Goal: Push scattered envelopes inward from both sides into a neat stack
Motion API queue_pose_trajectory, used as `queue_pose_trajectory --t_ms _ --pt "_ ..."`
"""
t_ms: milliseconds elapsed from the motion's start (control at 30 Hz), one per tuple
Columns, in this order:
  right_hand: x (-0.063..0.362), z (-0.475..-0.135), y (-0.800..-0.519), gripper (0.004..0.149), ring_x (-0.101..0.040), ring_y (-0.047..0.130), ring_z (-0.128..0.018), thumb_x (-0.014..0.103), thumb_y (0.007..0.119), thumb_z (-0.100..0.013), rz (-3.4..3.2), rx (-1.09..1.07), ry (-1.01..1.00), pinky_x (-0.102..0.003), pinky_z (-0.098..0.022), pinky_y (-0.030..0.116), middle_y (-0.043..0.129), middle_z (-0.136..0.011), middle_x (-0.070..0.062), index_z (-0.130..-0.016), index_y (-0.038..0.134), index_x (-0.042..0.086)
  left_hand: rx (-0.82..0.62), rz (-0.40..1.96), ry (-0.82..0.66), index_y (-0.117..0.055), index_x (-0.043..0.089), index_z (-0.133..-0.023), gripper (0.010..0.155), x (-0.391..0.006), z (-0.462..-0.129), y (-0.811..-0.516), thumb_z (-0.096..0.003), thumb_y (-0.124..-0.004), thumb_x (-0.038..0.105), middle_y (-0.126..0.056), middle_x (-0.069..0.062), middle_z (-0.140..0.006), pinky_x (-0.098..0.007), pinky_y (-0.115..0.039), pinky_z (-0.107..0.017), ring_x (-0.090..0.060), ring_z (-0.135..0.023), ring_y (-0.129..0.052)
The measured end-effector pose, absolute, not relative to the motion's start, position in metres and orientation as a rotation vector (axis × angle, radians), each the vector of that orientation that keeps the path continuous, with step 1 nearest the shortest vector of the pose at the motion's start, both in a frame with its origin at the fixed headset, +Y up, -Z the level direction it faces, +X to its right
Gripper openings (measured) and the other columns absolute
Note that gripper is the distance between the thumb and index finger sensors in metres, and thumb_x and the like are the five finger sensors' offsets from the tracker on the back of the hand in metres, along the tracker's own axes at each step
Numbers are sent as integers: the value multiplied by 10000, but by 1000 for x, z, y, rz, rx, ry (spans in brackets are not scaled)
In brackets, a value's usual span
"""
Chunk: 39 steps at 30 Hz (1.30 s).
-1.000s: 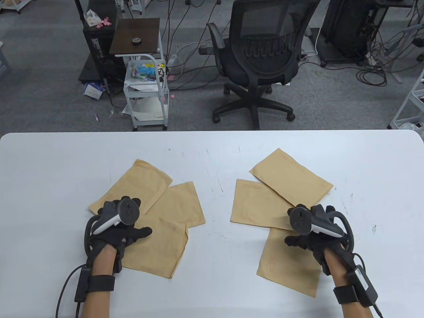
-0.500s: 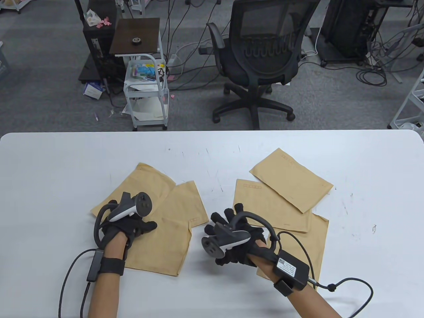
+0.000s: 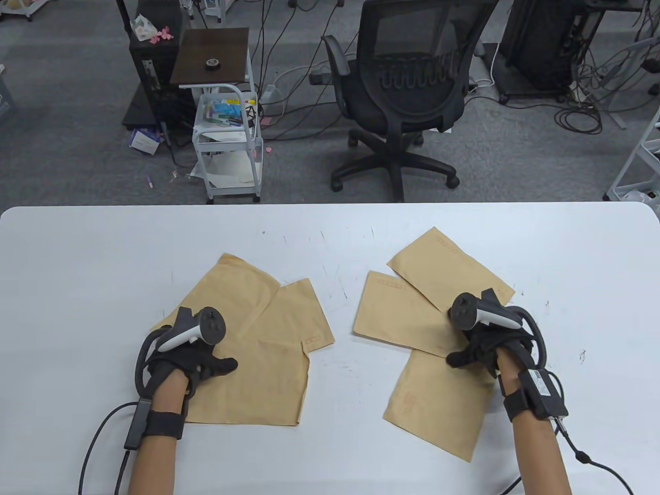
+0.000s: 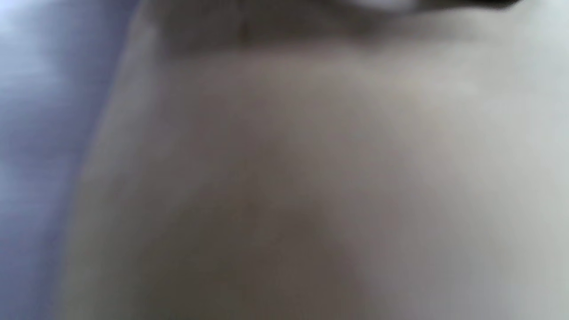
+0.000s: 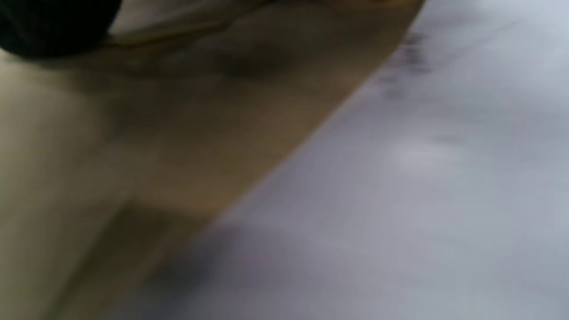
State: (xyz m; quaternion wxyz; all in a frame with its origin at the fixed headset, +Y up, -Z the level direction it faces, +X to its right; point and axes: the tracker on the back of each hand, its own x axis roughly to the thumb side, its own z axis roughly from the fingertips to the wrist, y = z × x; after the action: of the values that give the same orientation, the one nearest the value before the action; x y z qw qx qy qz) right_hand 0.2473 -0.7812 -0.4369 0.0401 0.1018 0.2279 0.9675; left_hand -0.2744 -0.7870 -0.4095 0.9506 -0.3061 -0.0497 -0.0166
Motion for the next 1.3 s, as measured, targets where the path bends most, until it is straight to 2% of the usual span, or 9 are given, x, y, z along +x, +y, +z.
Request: queue_pose_trajectory --t_ms 233,433,567,733,900,933,1033,1167,1300 --pt "171 -425 -782 949 -704 201 -943 616 695 -366 3034 685 739 -842 -597 204 93 -1158 -267 -1067 149 282 -627 -9 -223 -1 253 -1068 963 -219 -406 -793 -414 -533 717 71 -127 -1121 -734 -134 -733 -459 -1066 3" --pt "124 -414 -783 931 -690 156 -941 594 698 -370 2950 922 704 -825 -615 228 72 -1158 -246 -1057 147 293 -549 -14 -265 -56 187 -1094 958 -190 -394 -793 -426 -524 688 7 -199 -1132 -680 -240 -772 -529 -1052 -72" --pt "127 -414 -769 863 -630 217 -981 547 718 -388 2881 948 646 -788 -650 283 165 -1178 -188 -1066 249 291 -531 -31 -272 -79 205 -1102 950 -190 -394 -792 -423 -519 704 -25 -174 -1149 -655 -270 -792 -505 -1071 -108" --pt "157 -401 -751 965 -643 229 -994 564 747 -362 3022 960 659 -797 -654 278 139 -1181 -220 -1080 189 243 -466 35 -279 -119 210 -1104 911 -206 -395 -784 -443 -555 663 -62 -158 -1156 -657 -290 -784 -469 -1085 -149" --pt "173 -385 -771 1068 -682 156 -970 580 754 -340 3146 992 755 -820 -633 227 8 -1142 -256 -1065 73 192 -520 74 -227 -135 195 -1109 888 -211 -396 -789 -472 -588 616 -95 -167 -1159 -668 -270 -773 -478 -1079 -146" --pt "168 -383 -774 1100 -683 163 -964 615 711 -309 3144 1046 714 -819 -628 243 -9 -1126 -267 -1055 41 163 -515 28 -219 -119 198 -1108 884 -206 -395 -790 -474 -566 622 -86 -171 -1157 -662 -280 -778 -480 -1079 -146" --pt "151 -377 -771 1103 -685 123 -956 588 737 -344 3073 1124 549 -829 -614 205 -41 -1112 -280 -1046 11 146 -460 -27 -214 -181 174 -1124 866 -194 -394 -786 -481 -544 627 -170 -207 -1163 -628 -382 -790 -510 -1072 -252" --pt "121 -364 -776 1068 -687 146 -944 592 648 -382 3072 1239 285 -824 -606 226 -34 -1092 -313 -1021 -31 71 -389 65 -220 -306 173 -1123 795 -179 -390 -778 -493 -563 585 -317 -184 -1167 -572 -481 -783 -478 -1054 -394" --pt "110 -353 -767 1041 -679 141 -946 552 656 -415 3106 1298 273 -818 -613 214 -36 -1084 -315 -1008 -26 36 -359 204 -256 -373 193 -1110 742 -181 -388 -769 -488 -607 522 -408 -166 -1154 -541 -547 -765 -453 -1038 -492"
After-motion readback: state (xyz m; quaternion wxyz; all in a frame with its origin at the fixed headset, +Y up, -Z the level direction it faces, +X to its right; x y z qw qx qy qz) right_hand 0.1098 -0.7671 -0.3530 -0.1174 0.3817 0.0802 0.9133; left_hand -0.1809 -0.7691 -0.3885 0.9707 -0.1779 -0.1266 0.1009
